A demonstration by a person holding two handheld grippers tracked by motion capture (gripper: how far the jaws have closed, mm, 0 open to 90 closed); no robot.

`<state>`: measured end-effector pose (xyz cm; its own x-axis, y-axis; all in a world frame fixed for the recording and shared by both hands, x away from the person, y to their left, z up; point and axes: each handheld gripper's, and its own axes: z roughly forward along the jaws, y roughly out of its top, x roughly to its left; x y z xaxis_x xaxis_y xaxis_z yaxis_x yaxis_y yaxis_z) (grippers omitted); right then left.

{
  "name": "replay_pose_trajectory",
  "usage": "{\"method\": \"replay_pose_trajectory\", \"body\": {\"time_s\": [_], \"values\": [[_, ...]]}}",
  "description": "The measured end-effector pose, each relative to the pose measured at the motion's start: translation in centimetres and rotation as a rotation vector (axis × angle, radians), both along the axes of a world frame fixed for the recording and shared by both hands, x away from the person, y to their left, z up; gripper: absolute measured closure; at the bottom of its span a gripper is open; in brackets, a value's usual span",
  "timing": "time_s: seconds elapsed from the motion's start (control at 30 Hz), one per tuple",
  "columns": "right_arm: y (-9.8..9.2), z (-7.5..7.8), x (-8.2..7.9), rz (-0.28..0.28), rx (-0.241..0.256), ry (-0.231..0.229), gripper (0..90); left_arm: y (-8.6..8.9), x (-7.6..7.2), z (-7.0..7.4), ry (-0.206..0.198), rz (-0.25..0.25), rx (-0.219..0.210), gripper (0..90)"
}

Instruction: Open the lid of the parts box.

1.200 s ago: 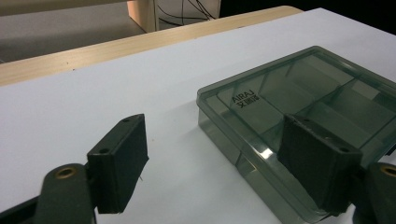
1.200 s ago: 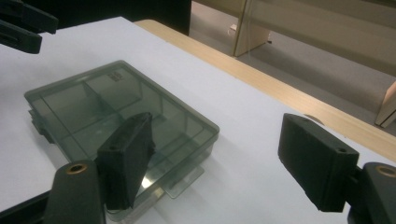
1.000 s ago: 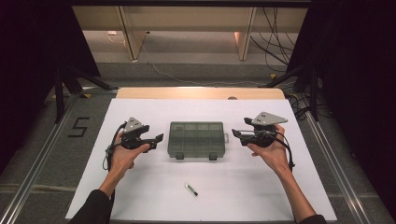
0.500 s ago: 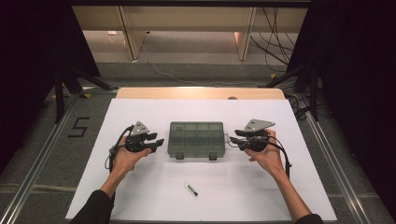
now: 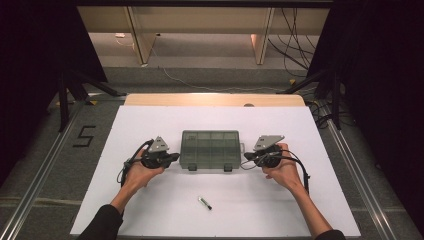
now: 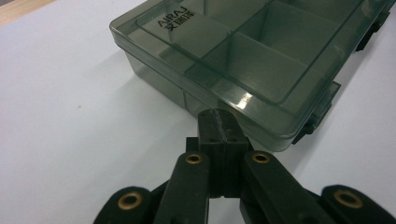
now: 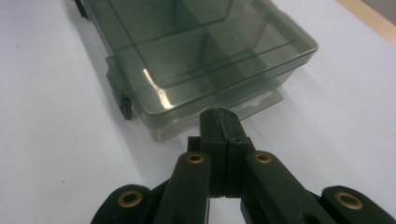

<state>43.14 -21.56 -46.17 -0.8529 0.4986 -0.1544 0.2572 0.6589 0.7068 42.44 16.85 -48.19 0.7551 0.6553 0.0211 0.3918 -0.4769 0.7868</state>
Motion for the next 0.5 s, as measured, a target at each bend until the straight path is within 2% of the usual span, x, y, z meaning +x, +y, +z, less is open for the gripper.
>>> {"method": "replay_pose_trajectory", "body": {"time_s": [0.13, 0.17, 0.2, 0.33, 0.37, 0.4, 0.5], "values": [[0.3, -0.43, -0.01, 0.011, -0.02, 0.004, 90.0, 0.11, -0.05, -0.04, 0.015, -0.003, -0.008, 89.4], [0.28, -0.4, -0.03, 0.02, -0.028, 0.024, 90.0, 0.12, -0.04, -0.03, 0.015, -0.005, -0.006, 89.4], [0.38, -0.65, 0.05, 0.026, -0.018, 0.005, 90.0, 0.14, -0.04, -0.01, 0.015, -0.008, -0.002, 89.4], [0.61, -0.8, -0.08, 0.048, -0.021, 0.038, 90.0, 0.08, -0.03, -0.11, 0.009, -0.011, -0.001, 89.4], [0.66, -0.92, -0.02, 0.048, -0.02, 0.015, 90.0, 0.09, -0.01, -0.12, 0.01, -0.013, -0.002, 89.4], [0.61, -0.84, -0.09, 0.046, -0.022, 0.037, 90.0, 0.09, -0.01, -0.12, 0.01, -0.013, -0.002, 89.4], [0.57, -0.97, -0.07, 0.038, -0.006, 0.028, 90.0, 0.13, -0.05, -0.07, 0.015, -0.028, 0.013, 89.4]]}}
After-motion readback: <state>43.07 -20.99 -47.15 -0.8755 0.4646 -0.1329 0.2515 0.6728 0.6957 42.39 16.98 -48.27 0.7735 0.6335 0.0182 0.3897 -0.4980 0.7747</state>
